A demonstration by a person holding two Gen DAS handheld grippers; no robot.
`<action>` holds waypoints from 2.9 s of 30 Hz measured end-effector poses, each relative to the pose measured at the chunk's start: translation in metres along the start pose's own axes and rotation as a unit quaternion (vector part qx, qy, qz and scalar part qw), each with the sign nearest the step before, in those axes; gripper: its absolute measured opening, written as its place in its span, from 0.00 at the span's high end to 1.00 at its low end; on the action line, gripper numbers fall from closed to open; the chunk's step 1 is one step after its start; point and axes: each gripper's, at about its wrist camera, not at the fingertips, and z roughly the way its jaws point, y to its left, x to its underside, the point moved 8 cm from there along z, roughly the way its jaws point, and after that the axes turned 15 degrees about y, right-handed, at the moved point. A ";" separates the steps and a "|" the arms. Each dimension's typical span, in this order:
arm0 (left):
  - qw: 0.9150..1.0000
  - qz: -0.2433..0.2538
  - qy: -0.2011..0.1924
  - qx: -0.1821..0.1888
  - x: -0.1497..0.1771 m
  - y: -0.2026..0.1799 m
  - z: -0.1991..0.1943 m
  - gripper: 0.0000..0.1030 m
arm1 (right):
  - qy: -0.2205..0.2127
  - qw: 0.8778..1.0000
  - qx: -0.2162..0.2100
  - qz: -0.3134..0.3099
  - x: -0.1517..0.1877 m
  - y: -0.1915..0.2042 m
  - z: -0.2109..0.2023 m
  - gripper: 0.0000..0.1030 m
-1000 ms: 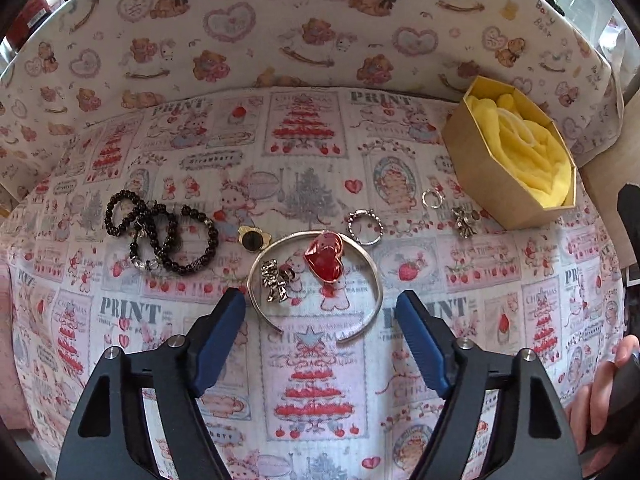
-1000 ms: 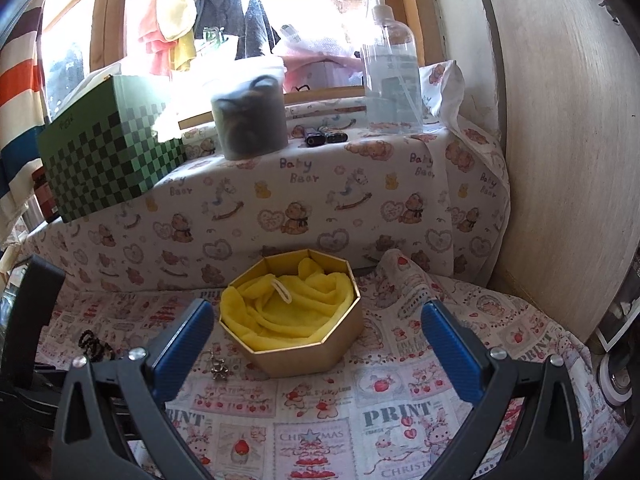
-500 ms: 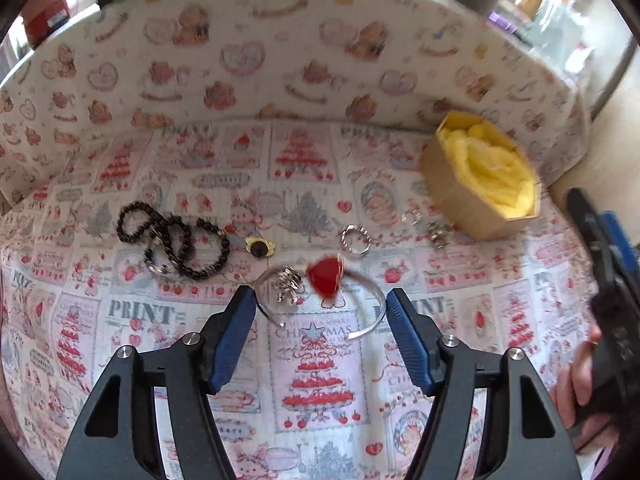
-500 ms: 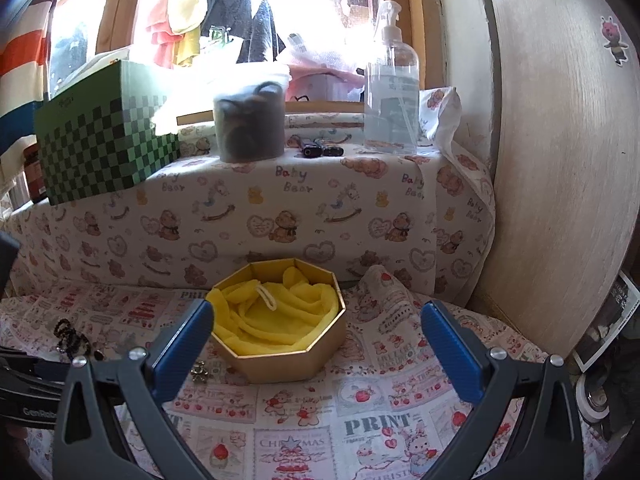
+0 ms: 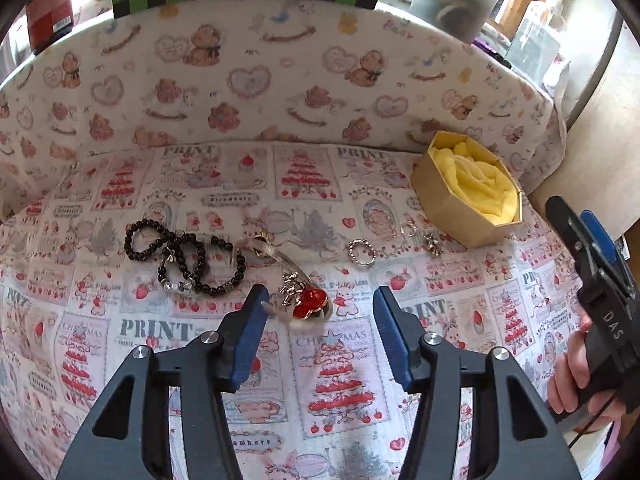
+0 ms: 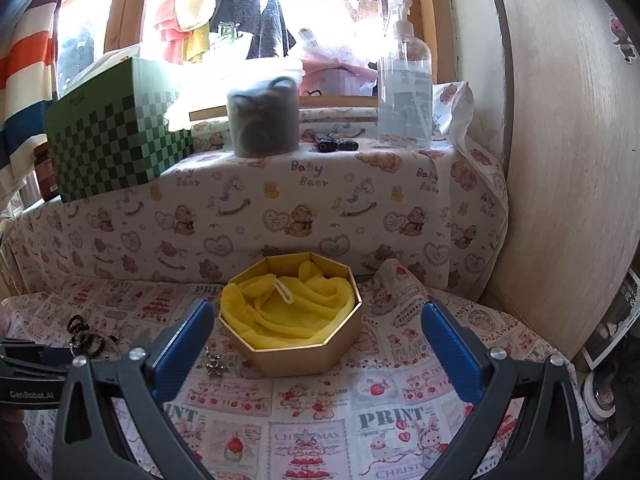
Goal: Organize jewelry
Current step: 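Move the left tool down toward the silver bangle with red heart, then grasp and lift the silver bangle with the left tool while the right tool grasps a small silver earring, then carry the bangle and earring into the gold box and open both tools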
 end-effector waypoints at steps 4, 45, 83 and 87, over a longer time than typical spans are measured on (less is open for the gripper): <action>0.999 -0.003 -0.012 -0.030 -0.003 0.010 -0.002 0.41 | 0.004 1.000 -0.001 -0.002 0.002 0.001 0.001 0.00; 0.997 0.020 -0.045 -0.059 0.010 0.034 -0.028 0.37 | 0.027 0.999 -0.026 0.004 0.003 0.002 0.005 0.00; 0.962 -0.065 -0.260 -0.057 0.003 0.077 -0.115 0.37 | 0.174 0.972 -0.134 -0.084 0.024 0.100 0.062 0.92; 0.955 -0.062 -0.284 -0.058 0.006 0.073 -0.123 0.37 | 0.119 0.974 -0.173 -0.080 0.008 0.093 0.035 0.92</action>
